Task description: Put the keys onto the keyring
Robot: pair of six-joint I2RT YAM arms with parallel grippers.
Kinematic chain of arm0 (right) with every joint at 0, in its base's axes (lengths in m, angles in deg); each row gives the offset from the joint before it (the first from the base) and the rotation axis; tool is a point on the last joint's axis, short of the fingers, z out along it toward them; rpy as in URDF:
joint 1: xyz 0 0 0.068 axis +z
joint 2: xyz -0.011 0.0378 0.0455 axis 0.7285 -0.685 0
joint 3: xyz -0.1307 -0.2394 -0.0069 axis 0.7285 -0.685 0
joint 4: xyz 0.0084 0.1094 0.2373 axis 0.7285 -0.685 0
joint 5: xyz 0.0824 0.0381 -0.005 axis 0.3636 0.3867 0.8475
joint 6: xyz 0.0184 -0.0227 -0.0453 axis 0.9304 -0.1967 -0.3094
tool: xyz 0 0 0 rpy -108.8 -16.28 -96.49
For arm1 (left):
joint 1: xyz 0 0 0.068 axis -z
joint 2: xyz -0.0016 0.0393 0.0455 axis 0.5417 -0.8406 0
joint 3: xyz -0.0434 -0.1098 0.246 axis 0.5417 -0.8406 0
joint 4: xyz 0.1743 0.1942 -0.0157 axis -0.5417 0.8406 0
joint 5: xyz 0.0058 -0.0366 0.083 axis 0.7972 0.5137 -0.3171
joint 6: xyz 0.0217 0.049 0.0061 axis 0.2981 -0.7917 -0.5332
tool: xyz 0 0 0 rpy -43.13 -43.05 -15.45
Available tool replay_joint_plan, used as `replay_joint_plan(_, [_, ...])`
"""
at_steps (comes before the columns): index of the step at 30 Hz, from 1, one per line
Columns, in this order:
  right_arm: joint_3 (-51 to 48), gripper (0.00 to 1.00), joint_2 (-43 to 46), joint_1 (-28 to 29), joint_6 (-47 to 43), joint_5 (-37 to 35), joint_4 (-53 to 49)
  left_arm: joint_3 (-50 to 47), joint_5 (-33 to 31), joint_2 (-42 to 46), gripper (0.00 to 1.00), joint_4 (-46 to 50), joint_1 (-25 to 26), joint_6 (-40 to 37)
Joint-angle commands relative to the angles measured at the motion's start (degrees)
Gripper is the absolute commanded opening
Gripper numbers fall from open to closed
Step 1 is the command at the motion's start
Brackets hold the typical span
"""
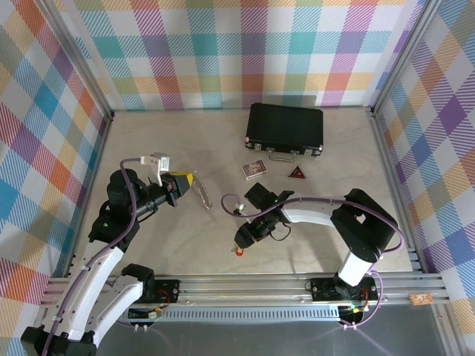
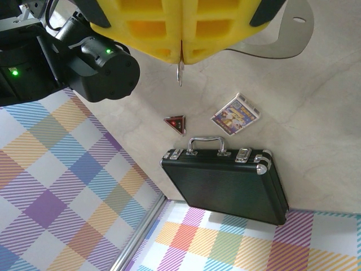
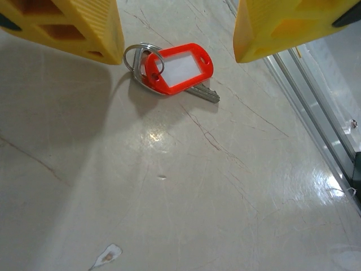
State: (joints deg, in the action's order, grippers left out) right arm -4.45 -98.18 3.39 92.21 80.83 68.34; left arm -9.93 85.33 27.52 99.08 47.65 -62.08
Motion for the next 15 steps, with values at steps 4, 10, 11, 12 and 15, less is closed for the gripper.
replay_joint_plan(4, [-0.84, 0.53, 2.33, 1.59, 2.09, 1.64, 0.16, -0.42, 1.02, 1.00, 0.00, -3.86, -0.95, 0.57])
replay_joint_plan(10, [-1.28, 0.53, 2.48, 2.45, 3.48, 2.44, 1.49, -0.47, 1.27, 1.03, 0.00, -4.06, -0.97, 0.71])
replay_joint_plan(11, [-1.28, 0.53, 2.53, 2.56, 3.61, 2.44, 1.66, -0.48, 1.26, 1.08, 0.00, -4.10, -0.95, 0.76])
replay_joint_plan(12, [-1.28, 0.53, 2.73, 2.62, 3.61, 2.51, 1.76, -0.56, 1.23, 1.00, 0.00, -4.16, -0.90, 0.71])
replay_joint_plan(15, [-1.27, 0.52, 2.90, 2.77, 3.78, 2.61, 1.80, -0.56, 1.31, 1.02, 0.00, -4.20, -0.95, 0.81])
